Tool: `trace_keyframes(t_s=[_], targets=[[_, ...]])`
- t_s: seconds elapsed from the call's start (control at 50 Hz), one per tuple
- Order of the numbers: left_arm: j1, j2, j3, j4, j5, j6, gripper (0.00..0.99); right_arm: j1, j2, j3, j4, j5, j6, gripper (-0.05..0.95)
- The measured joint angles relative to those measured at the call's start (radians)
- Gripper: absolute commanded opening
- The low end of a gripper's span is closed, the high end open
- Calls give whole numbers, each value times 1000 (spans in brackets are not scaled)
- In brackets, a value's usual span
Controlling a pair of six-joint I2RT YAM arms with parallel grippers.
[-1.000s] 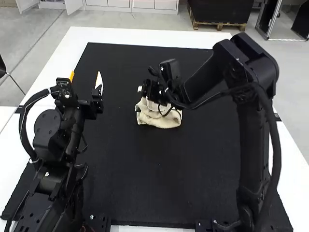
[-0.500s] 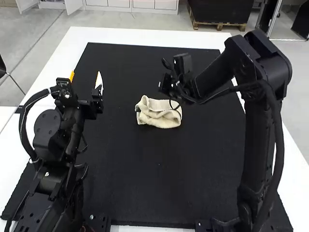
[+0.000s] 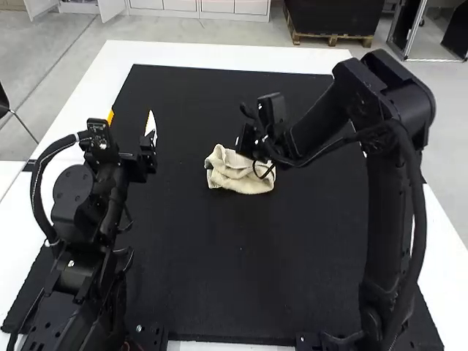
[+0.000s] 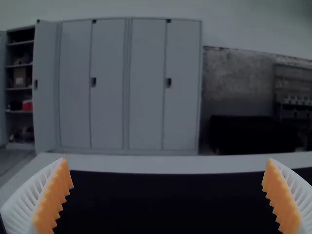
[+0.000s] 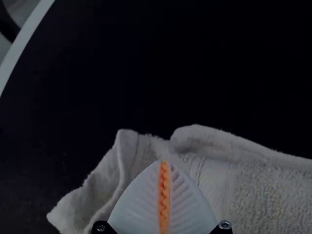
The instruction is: Fold the towel.
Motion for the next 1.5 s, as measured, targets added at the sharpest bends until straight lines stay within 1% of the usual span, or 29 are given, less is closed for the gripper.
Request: trace_keyframes(t_s=[0.46,0.62,0.72,0.78,1.24,1.5], targets=[[0,0,0,-59,1,0,915,13,32,0,-1,0,0,-16],[0,0,0,-103,5,0,913,28,32,0,-1,4,0,-16],[0,0,0,-148,19,1,913,42,34,2,-1,4,0,-16],[0,0,0,-162,27,1,913,50,43,3,2,5,0,-16],[0,0,0,-172,38,5,913,92,104,30,2,9,0,-16],[0,0,0,-172,38,5,913,135,105,55,-2,11,0,-16]])
